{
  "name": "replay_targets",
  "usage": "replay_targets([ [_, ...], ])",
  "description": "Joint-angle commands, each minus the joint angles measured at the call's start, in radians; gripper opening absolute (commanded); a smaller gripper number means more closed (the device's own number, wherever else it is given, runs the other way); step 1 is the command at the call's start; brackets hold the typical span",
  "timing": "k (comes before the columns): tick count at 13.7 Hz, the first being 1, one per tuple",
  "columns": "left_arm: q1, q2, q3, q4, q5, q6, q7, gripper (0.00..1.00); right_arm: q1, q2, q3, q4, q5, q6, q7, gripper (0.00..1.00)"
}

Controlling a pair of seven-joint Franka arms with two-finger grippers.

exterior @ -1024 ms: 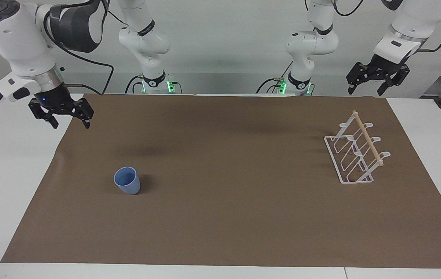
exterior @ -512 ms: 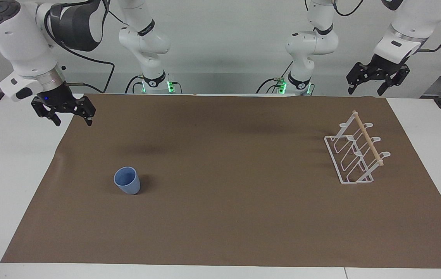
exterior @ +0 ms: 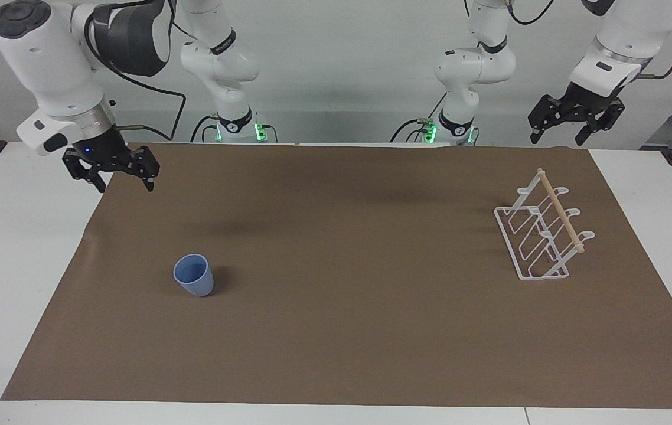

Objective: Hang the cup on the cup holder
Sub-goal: 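Reach the right gripper to the light blue cup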

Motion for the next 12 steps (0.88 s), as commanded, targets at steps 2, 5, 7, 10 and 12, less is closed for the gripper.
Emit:
replay_targets([
  [2,0.001,-0.024,0.007,-0.025,-0.009,-0.004,0.005,1.00,0.094,-0.026,0.005,-0.033,-0.018,0.020,0.125,1.00],
  [5,0.006,-0.021,0.007,-0.024,-0.010,0.015,0.002,1.00,0.134,-0.029,0.005,-0.039,-0.020,0.028,0.127,1.00],
  [7,0.000,-0.023,0.007,-0.025,-0.010,0.000,0.005,1.00,0.154,-0.026,0.006,-0.077,-0.020,0.098,0.127,1.00],
  [10,-0.002,-0.007,0.007,-0.011,-0.006,0.016,0.007,1.00,0.183,-0.013,0.005,-0.174,-0.023,0.229,0.140,1.00],
  [12,0.000,0.026,0.007,0.025,0.000,0.027,0.010,1.00,0.183,0.028,0.005,-0.191,-0.024,0.281,0.145,1.00],
])
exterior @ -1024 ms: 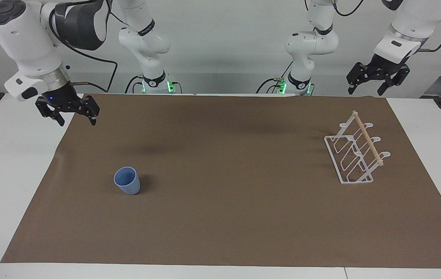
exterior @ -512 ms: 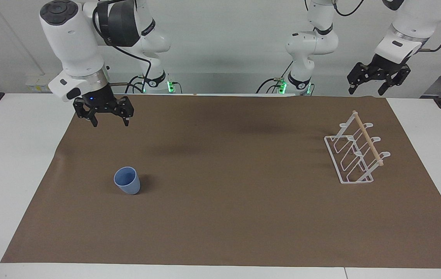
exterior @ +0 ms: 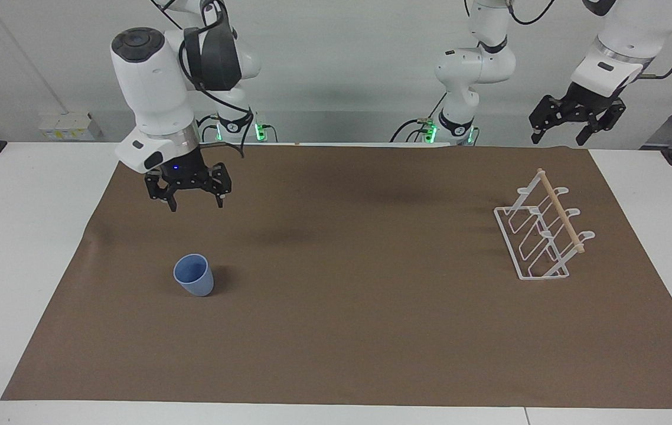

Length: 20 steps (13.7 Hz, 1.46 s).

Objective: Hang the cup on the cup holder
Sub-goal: 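Reach the right gripper to the light blue cup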

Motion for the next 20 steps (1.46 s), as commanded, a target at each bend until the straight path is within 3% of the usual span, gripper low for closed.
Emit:
replay_targets([
  [1,-0.003,0.025,0.004,0.034,0.000,0.016,0.010,1.00,-0.006,0.037,0.000,-0.048,-0.020,0.095,0.020,1.00],
  [8,-0.004,0.061,0.004,0.069,-0.004,0.010,0.011,1.00,-0.016,0.119,-0.001,-0.180,-0.020,0.367,0.023,1.00],
  [16,-0.004,0.087,0.004,0.101,-0.007,0.007,0.011,1.00,-0.044,0.133,-0.003,-0.219,-0.022,0.422,0.029,1.00],
  [20,-0.004,0.091,0.004,0.110,-0.004,0.011,0.011,1.00,-0.062,0.127,-0.003,-0.295,-0.022,0.520,0.027,1.00],
])
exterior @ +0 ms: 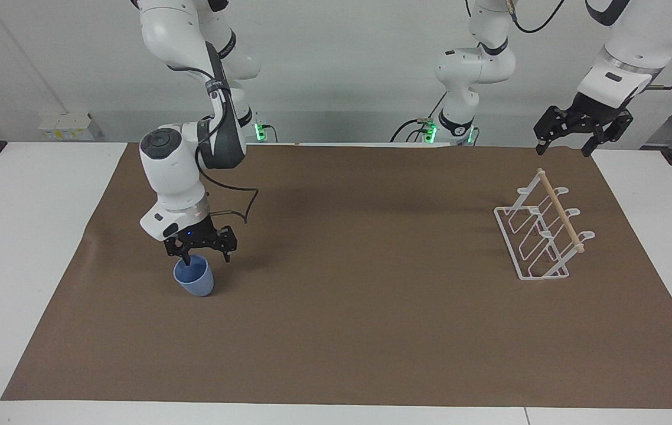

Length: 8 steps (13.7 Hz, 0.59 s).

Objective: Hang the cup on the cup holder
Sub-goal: 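Close the right gripper on the blue cup rim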

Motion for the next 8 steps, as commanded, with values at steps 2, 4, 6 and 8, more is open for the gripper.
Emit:
replay_targets([
  [2,-0.004,0.019,0.005,0.035,-0.004,-0.001,0.011,1.00,-0.013,-0.016,0.011,-0.053,-0.022,0.042,0.023,1.00],
  [4,-0.007,0.013,0.005,0.025,-0.010,0.022,0.008,1.00,-0.013,-0.019,0.011,-0.061,-0.022,0.041,0.023,1.00],
  [6,-0.003,-0.001,0.005,-0.007,-0.012,0.026,0.011,1.00,-0.013,-0.021,0.011,-0.061,-0.022,0.038,0.023,1.00],
  [8,-0.007,-0.004,0.005,-0.008,-0.012,0.025,0.013,1.00,-0.013,-0.023,0.011,-0.061,-0.022,0.033,0.023,0.84],
])
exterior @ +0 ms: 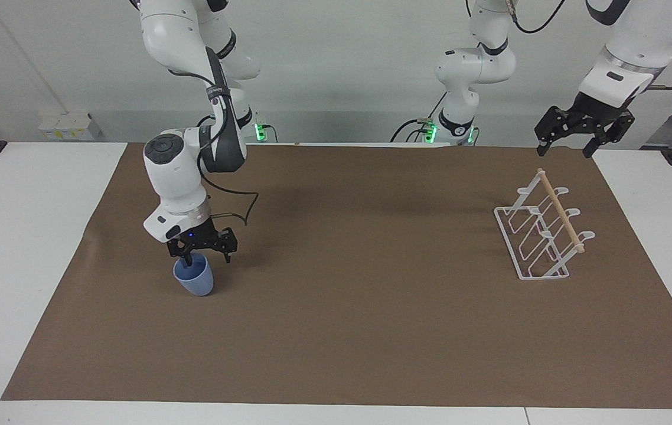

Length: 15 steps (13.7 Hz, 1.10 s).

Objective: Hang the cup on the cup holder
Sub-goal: 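Close the right gripper on the blue cup rim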

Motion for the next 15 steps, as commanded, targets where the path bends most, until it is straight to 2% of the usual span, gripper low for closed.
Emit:
replay_targets([
  [1,-0.007,-0.006,0.006,-0.012,-0.011,0.007,0.009,1.00,-0.012,-0.022,0.011,-0.026,-0.022,0.008,0.022,0.73],
  [3,0.002,-0.012,0.006,-0.020,-0.011,0.000,0.009,1.00,-0.012,-0.020,0.011,-0.025,-0.022,0.006,0.020,0.48],
  [5,0.005,-0.016,0.007,-0.025,-0.011,-0.002,0.006,1.00,-0.012,-0.020,0.011,-0.023,-0.022,0.006,0.020,0.27],
  [8,-0.001,-0.016,0.006,-0.025,-0.011,0.001,0.009,1.00,-0.012,-0.020,0.011,-0.023,-0.022,0.004,0.020,0.09],
  [10,-0.007,-0.017,0.006,-0.025,-0.011,-0.001,0.009,1.00,-0.012,-0.020,0.011,-0.023,-0.022,0.004,0.020,0.01],
  [12,-0.005,-0.017,0.006,-0.025,-0.011,-0.001,0.012,1.00,-0.012,-0.020,0.009,-0.013,-0.022,-0.017,0.020,0.00],
  [15,-0.009,-0.017,0.006,-0.025,-0.011,-0.001,0.012,1.00,-0.014,-0.045,0.009,0.064,-0.022,-0.154,0.014,0.00],
])
